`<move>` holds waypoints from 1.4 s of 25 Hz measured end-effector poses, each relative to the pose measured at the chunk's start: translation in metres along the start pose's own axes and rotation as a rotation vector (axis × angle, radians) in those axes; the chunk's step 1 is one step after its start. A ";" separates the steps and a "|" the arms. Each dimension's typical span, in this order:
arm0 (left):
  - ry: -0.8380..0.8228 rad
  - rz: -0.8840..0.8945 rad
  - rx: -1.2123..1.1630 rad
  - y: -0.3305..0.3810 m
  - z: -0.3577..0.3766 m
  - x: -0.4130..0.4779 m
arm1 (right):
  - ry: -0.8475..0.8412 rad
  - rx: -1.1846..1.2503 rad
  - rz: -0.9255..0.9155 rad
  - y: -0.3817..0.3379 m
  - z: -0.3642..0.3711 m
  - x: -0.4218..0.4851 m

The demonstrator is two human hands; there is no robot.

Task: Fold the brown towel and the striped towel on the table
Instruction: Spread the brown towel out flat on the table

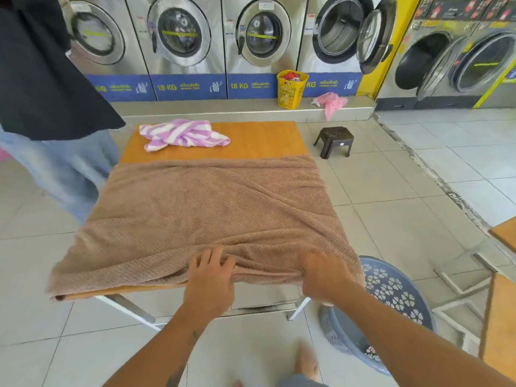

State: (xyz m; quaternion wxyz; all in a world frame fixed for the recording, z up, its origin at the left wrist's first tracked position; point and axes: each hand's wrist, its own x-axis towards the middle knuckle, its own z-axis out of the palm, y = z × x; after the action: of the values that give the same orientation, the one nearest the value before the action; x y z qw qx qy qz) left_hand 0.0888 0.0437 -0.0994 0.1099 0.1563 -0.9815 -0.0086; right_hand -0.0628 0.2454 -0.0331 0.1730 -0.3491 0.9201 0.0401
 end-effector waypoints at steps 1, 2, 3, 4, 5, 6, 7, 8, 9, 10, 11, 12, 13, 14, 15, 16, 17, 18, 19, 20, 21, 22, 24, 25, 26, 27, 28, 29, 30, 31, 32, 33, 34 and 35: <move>0.006 -0.020 -0.046 -0.002 -0.004 0.000 | 0.025 0.042 -0.042 -0.013 -0.008 0.007; 0.022 -0.048 -0.084 -0.004 -0.009 -0.001 | 0.044 0.072 -0.083 -0.026 -0.014 0.014; 0.047 -0.074 -0.104 -0.007 -0.012 -0.002 | 0.045 0.093 -0.122 -0.036 -0.017 0.020; 0.063 -0.097 -0.103 -0.010 -0.016 -0.003 | 0.038 0.104 -0.164 -0.045 -0.017 0.026; 0.052 -0.098 -0.071 -0.011 -0.019 -0.005 | 0.015 0.112 -0.201 -0.052 -0.014 0.031; -0.045 -0.085 -0.030 -0.011 -0.022 -0.008 | -0.026 0.131 -0.231 -0.056 -0.010 0.035; -0.209 -0.067 -0.004 -0.010 -0.025 -0.011 | -0.078 0.163 -0.257 -0.060 -0.006 0.038; -0.385 -0.064 -0.012 -0.009 -0.027 -0.013 | -0.124 0.195 -0.282 -0.063 -0.003 0.043; -0.518 -0.096 -0.045 -0.009 -0.029 -0.017 | -0.158 0.211 -0.316 -0.067 -0.001 0.049; -0.572 -0.168 -0.101 -0.010 -0.033 -0.019 | -0.178 0.211 -0.357 -0.071 -0.001 0.055; -0.538 -0.262 -0.167 -0.011 -0.037 -0.021 | -0.189 0.212 -0.395 -0.076 -0.003 0.062; -0.441 -0.374 -0.238 -0.012 -0.041 -0.022 | -0.186 0.218 -0.430 -0.081 -0.006 0.069; -0.310 -0.513 -0.330 -0.014 -0.044 -0.024 | -0.181 0.225 -0.456 -0.087 -0.008 0.074; -0.175 -0.679 -0.424 -0.018 -0.048 -0.026 | -0.180 0.219 -0.495 -0.094 -0.014 0.079; -0.059 -0.843 -0.483 -0.021 -0.052 -0.029 | -0.181 0.202 -0.523 -0.100 -0.018 0.085; 0.021 -0.974 -0.497 -0.026 -0.054 -0.033 | -0.182 0.183 -0.549 -0.107 -0.021 0.090; 0.056 -1.068 -0.473 -0.032 -0.055 -0.037 | -0.184 0.168 -0.572 -0.116 -0.026 0.095; 0.048 -1.135 -0.451 -0.038 -0.054 -0.041 | -0.187 0.165 -0.598 -0.125 -0.030 0.099; 0.039 -1.198 -0.440 -0.044 -0.052 -0.046 | -0.192 0.176 -0.632 -0.136 -0.033 0.102; 0.038 -1.257 -0.436 -0.050 -0.051 -0.049 | -0.197 0.187 -0.658 -0.146 -0.037 0.103; 0.037 -1.317 -0.440 -0.057 -0.048 -0.052 | -0.208 0.188 -0.682 -0.157 -0.040 0.104; 0.036 -1.382 -0.454 -0.064 -0.047 -0.054 | -0.208 0.179 -0.714 -0.169 -0.041 0.104; 0.025 -1.475 -0.534 -0.080 -0.041 -0.058 | -0.212 0.145 -0.766 -0.193 -0.041 0.103; 0.026 -1.491 -0.582 -0.090 -0.037 -0.060 | -0.230 0.141 -0.771 -0.204 -0.038 0.104; 0.050 -1.494 -0.625 -0.101 -0.033 -0.060 | -0.250 0.135 -0.765 -0.215 -0.034 0.103; 0.082 -1.494 -0.655 -0.114 -0.030 -0.060 | -0.270 0.114 -0.750 -0.226 -0.028 0.104; 0.104 -1.484 -0.679 -0.127 -0.029 -0.059 | -0.282 0.077 -0.732 -0.236 -0.021 0.104; 0.116 -1.465 -0.701 -0.143 -0.028 -0.057 | -0.291 0.037 -0.704 -0.247 -0.014 0.105; 0.119 -1.450 -0.710 -0.156 -0.030 -0.052 | -0.295 0.011 -0.675 -0.256 -0.009 0.108; 0.118 -1.433 -0.723 -0.169 -0.033 -0.047 | -0.299 0.029 -0.641 -0.264 -0.007 0.111; 0.121 -1.401 -0.742 -0.182 -0.037 -0.041 | -0.297 0.086 -0.601 -0.271 -0.008 0.116; 0.142 -1.347 -0.764 -0.194 -0.043 -0.032 | -0.270 0.164 -0.557 -0.276 -0.012 0.123; 0.161 -1.268 -0.786 -0.208 -0.047 -0.022 | -0.203 0.252 -0.494 -0.280 -0.017 0.132; 0.183 -1.176 -0.815 -0.219 -0.052 -0.011 | -0.119 0.332 -0.422 -0.281 -0.025 0.141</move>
State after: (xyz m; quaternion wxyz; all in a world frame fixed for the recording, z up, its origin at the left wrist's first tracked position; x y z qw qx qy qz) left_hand 0.1772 -0.1601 -0.0624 0.2185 0.6053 -0.6406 -0.4188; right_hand 0.0166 -0.0597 -0.0452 0.2860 -0.4972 0.8091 -0.1279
